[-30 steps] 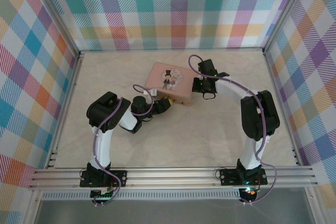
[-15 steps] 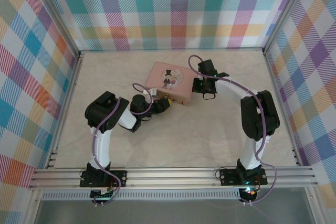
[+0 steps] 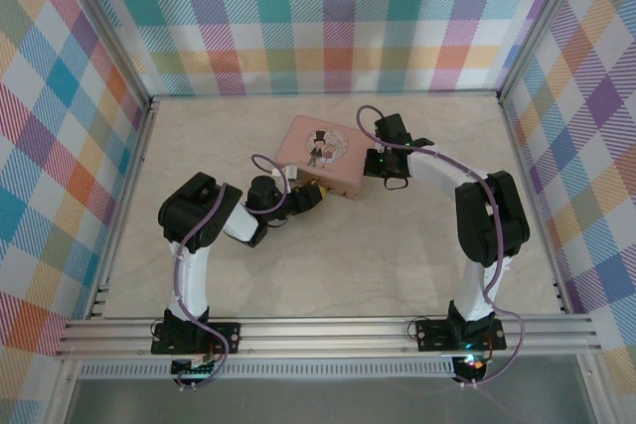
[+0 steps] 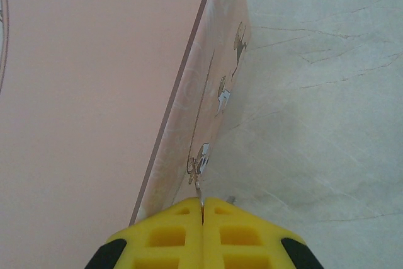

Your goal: Unlock the padlock with the key

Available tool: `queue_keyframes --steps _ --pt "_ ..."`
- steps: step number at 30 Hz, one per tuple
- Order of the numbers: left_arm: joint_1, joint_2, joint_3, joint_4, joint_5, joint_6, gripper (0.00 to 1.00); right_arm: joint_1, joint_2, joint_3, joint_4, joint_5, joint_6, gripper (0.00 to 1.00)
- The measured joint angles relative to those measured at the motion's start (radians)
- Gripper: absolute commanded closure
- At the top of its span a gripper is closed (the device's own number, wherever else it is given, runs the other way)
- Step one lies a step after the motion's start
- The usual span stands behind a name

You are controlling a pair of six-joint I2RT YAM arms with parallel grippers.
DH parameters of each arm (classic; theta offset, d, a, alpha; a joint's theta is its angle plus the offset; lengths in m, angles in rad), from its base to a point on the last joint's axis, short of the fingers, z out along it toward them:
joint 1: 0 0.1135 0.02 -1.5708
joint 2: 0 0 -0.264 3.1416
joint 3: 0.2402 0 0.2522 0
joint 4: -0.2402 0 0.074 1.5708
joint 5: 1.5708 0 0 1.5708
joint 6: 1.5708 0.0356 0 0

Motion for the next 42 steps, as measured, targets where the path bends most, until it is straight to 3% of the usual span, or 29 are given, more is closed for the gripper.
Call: queue_keyframes --steps 24,35,42 --pt "0.016 -0.039 0.004 -0.084 -0.001 0.026 0.60 0.000 0.000 0.000 0.000 -0.002 0.000 1.00" --pt "0.018 -0.027 0.019 -0.079 0.035 0.008 0.55 0.001 0.002 0.000 0.003 -0.003 0.000 1.00" --pt "0.018 -0.026 0.022 -0.076 0.035 0.000 0.64 0.006 0.004 0.000 0.004 -0.003 0.000 1.00"
